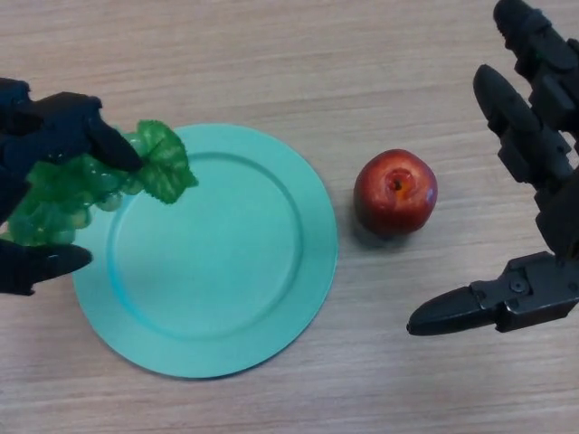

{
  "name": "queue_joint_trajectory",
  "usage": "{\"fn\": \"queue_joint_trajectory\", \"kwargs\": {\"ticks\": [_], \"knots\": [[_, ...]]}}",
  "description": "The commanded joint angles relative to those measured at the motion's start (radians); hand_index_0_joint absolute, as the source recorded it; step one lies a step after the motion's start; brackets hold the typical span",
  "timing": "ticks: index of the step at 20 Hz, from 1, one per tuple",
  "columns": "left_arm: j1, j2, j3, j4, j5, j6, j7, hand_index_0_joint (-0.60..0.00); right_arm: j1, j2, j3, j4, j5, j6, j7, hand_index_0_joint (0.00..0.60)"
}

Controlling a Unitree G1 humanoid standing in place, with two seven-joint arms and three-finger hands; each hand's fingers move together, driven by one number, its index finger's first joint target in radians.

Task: Pick up the green grapes and place it on the plate

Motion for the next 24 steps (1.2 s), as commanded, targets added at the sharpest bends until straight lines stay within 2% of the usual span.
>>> {"fn": "queue_joint_trajectory", "kwargs": {"ticks": [1,2,3,4,9,11,13,14,16,19,20,21,24], "knots": [[-0.02,0.038,0.088,-0.049,-0.065,-0.04,0.072,-0.4,-0.014,-0.015,-0.048,-0.055,-0.009,-0.157,0.015,0.0],[-0.02,0.038,0.085,-0.053,-0.073,-0.03,0.066,-0.25,-0.014,-0.009,-0.047,-0.055,-0.017,-0.153,0.021,0.0],[-0.019,0.038,0.084,-0.057,-0.081,-0.02,0.058,-0.151,-0.015,-0.003,-0.045,-0.055,-0.025,-0.148,0.026,0.0],[-0.013,0.035,0.088,-0.069,-0.097,-0.007,0.04,-0.007,-0.016,0.006,-0.037,-0.055,-0.043,-0.139,0.036,0.0],[-0.031,0.042,0.117,-0.022,-0.111,-0.042,0.124,0.0,-0.018,0.01,-0.028,-0.055,-0.049,-0.137,0.036,0.0],[-0.035,0.034,0.126,-0.018,-0.199,0.039,0.156,0.0,-0.023,0.023,-0.016,-0.055,-0.066,-0.126,0.042,0.0],[-0.049,0.018,0.133,-0.021,-0.342,0.184,0.22,0.0,-0.03,0.035,-0.019,-0.055,-0.072,-0.121,0.052,0.0],[-0.047,0.003,0.149,-0.017,-0.466,0.259,0.272,0.0,-0.034,0.043,-0.019,-0.055,-0.08,-0.117,0.06,0.0],[-0.004,-0.004,0.168,0.039,-0.547,0.248,0.299,0.0,-0.048,0.066,-0.041,-0.055,-0.084,-0.086,0.083,0.0],[0.042,-0.033,0.19,0.079,-0.695,0.28,0.304,0.0,-0.084,0.077,-0.073,-0.055,-0.072,-0.049,0.095,0.0],[0.055,-0.049,0.199,0.079,-0.791,0.324,0.318,0.0,-0.097,0.086,-0.08,-0.055,-0.078,-0.035,0.104,0.0],[0.063,-0.053,0.199,0.074,-0.825,0.347,0.328,0.0,-0.1,0.091,-0.079,-0.055,-0.087,-0.031,0.11,0.0],[0.088,-0.091,0.147,0.0,-0.88,0.422,0.419,0.0,-0.127,0.111,-0.055,-0.049,-0.135,-0.011,0.124,0.0]]}}
